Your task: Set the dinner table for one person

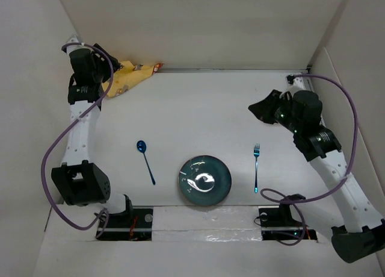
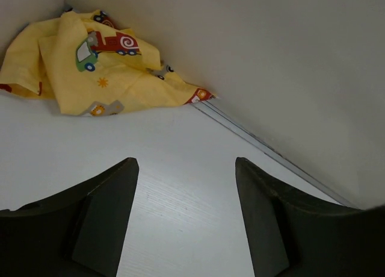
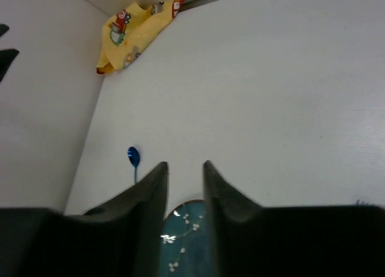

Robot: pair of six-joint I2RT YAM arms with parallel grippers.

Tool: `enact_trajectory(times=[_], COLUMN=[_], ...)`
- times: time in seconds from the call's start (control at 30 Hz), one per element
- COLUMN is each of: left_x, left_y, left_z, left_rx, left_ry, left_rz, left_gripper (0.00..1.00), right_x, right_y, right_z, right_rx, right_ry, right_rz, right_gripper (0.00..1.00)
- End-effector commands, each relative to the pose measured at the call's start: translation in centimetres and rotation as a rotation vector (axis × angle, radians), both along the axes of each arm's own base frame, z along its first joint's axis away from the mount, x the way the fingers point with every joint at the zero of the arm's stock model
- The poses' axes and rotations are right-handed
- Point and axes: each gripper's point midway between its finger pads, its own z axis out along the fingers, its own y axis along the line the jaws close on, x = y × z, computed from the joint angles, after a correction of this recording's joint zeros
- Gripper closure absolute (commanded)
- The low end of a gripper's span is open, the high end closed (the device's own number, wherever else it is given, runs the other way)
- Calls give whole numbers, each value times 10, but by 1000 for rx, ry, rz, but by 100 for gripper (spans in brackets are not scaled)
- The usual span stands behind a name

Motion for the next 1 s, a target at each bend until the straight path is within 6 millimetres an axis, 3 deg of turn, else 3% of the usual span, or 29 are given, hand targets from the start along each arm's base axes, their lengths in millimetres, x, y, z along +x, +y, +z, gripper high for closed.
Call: enact_trajectory(times=[0.0,0.03,0.13,0.17,0.2,0.27,0.33,0.4,0.43,0.47,0.57,0.6,0.9,0.97], left_x=[22,30,60,73,79,93,100,110,120,121,137,149,165,173], left_y=[17,21,40,46,55,69,90,99,106,106,106,103,98,94], left_z=[7,-3,-41,-63,-74,-107,-124,-151,-174,-174,-199,-219,-269,-271], left_rx=[25,29,44,50,52,51,28,11,-13,-14,-26,-30,-153,-180], left_ry=[-23,1,107,167,194,265,285,318,348,348,354,380,397,368], left_rz=[60,74,155,180,203,251,271,262,240,240,186,148,139,122], left_gripper=[38,40,61,90,100,100,100,74,53,53,38,37,40,55], right_x=[2,5,8,11,10,14,14,14,11,11,9,7,5,3], right_y=[16,17,23,25,29,31,33,36,44,44,50,57,76,80], right_z=[-41,-47,-46,-45,-45,-51,-52,-57,-63,-64,-68,-70,-67,-70], right_rx=[-51,-64,-77,-78,-90,-114,-126,-128,-128,-129,-127,-132,-131,-133], right_ry=[105,128,119,124,120,146,153,169,179,182,197,203,219,231], right_rz=[80,87,114,119,136,135,138,132,150,151,152,157,183,188], right_gripper=[88,100,100,100,100,100,100,79,52,52,45,45,44,44])
